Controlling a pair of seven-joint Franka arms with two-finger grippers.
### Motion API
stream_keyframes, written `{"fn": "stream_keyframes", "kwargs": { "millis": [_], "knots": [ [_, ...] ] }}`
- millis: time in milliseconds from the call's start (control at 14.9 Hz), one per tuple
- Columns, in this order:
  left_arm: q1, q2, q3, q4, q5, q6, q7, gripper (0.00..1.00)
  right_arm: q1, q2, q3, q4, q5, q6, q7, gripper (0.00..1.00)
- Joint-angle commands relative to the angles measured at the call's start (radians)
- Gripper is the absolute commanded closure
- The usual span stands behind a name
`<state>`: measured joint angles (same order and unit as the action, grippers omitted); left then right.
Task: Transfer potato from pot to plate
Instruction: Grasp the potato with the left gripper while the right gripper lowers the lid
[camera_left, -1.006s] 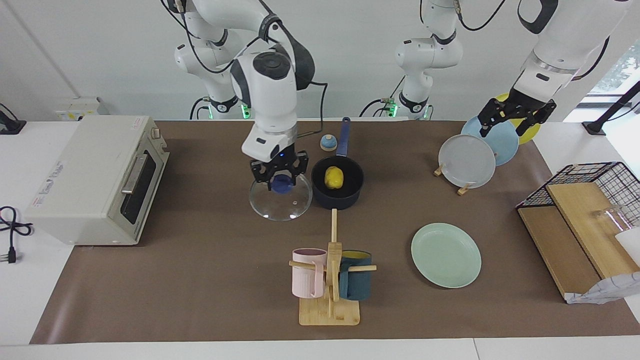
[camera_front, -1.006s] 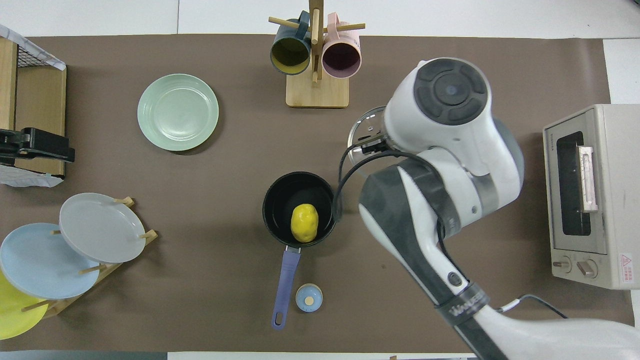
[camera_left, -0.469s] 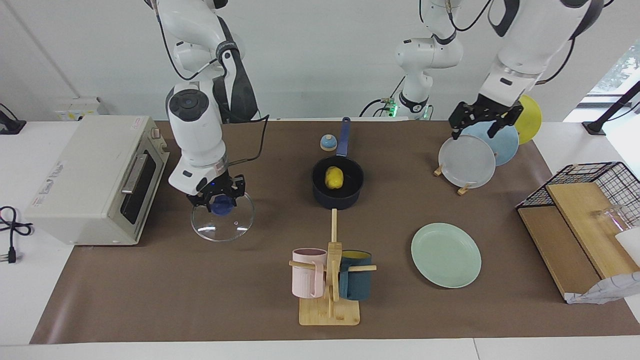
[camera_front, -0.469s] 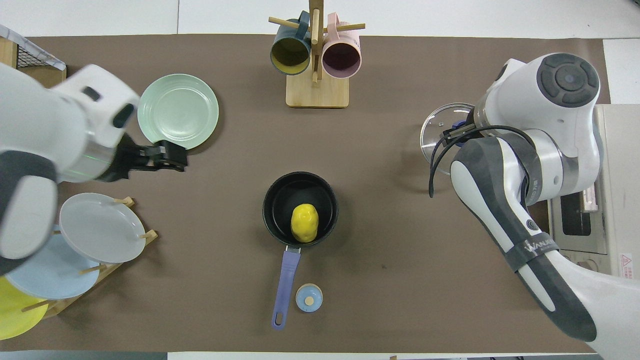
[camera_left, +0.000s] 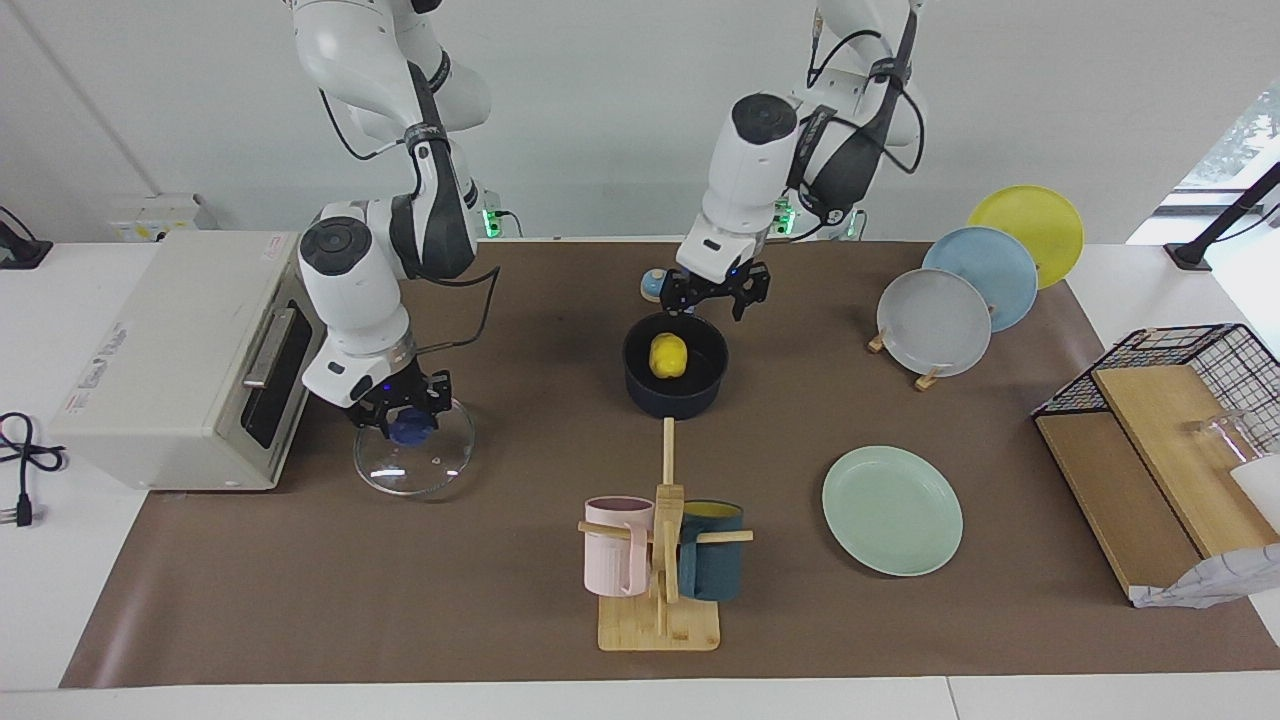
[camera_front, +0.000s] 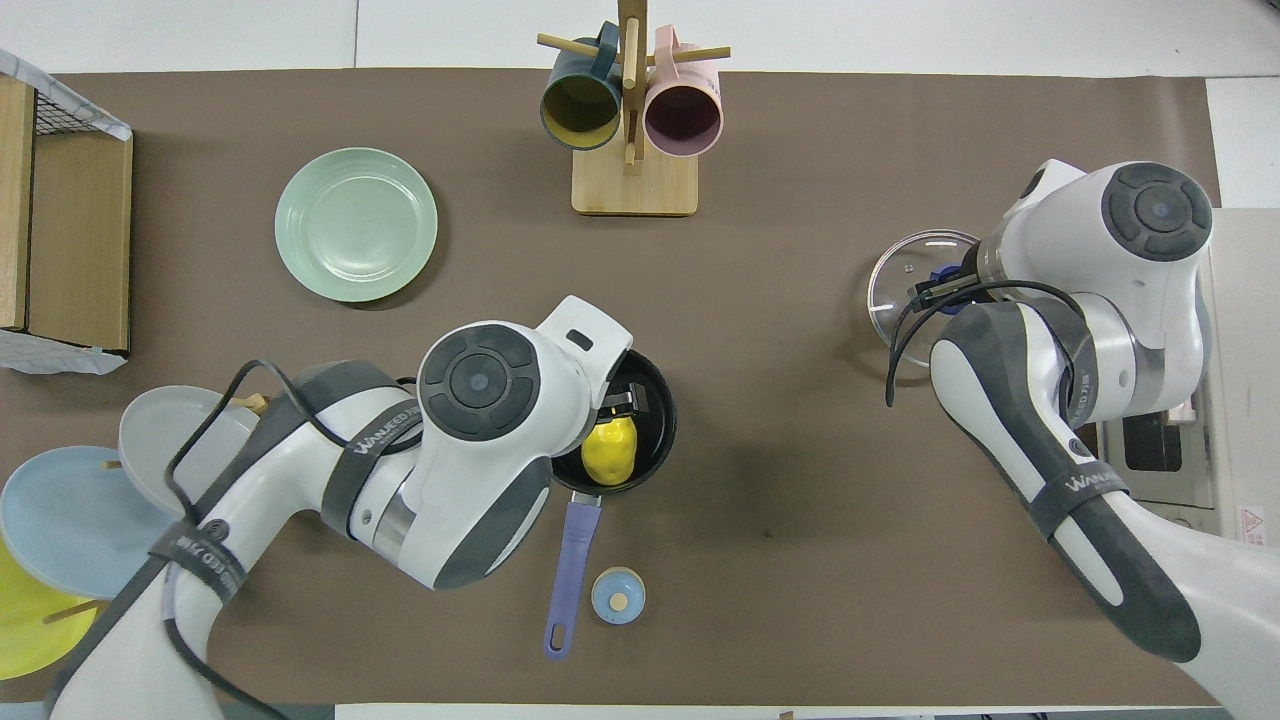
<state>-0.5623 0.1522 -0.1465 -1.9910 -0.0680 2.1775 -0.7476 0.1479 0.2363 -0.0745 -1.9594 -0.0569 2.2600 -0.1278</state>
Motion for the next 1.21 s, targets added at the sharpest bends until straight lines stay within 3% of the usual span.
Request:
{"fn": "stream_keyframes", "kwargs": {
  "millis": [0, 335, 536, 603, 872, 1006, 1140],
  "knots": [
    [-0.037, 0.019, 0.024, -0.044, -0.018, 0.082, -0.006, 0.0, -0.037, 0.02, 0.013, -0.009, 0.012, 0.041, -0.036, 0.66],
    [-0.054, 0.079, 0.024, -0.046, -0.018, 0.093, -0.019, 0.0, -0.042, 0.023, 0.015, -0.049, 0.014, 0.075, -0.03, 0.56],
    [-0.054, 0.075, 0.024, -0.061, -0.019, 0.085, -0.027, 0.0, -0.039, 0.023, 0.015, -0.046, 0.014, 0.076, -0.026, 0.09],
    [-0.056, 0.073, 0.022, -0.069, -0.018, 0.09, -0.03, 0.0, -0.037, 0.023, 0.015, -0.044, 0.014, 0.076, -0.024, 0.0],
    [-0.057, 0.079, 0.022, -0.074, -0.018, 0.094, -0.045, 0.0, -0.03, 0.009, 0.015, -0.029, 0.014, 0.049, -0.012, 0.0],
    [-0.057, 0.081, 0.022, -0.074, -0.018, 0.094, -0.05, 0.0, -0.031, -0.024, 0.015, 0.035, 0.012, -0.079, 0.017, 0.0],
    [-0.057, 0.079, 0.022, -0.074, -0.018, 0.096, -0.055, 0.14, -0.034, -0.057, 0.015, 0.141, 0.014, -0.28, 0.049, 0.0]
  ]
}}
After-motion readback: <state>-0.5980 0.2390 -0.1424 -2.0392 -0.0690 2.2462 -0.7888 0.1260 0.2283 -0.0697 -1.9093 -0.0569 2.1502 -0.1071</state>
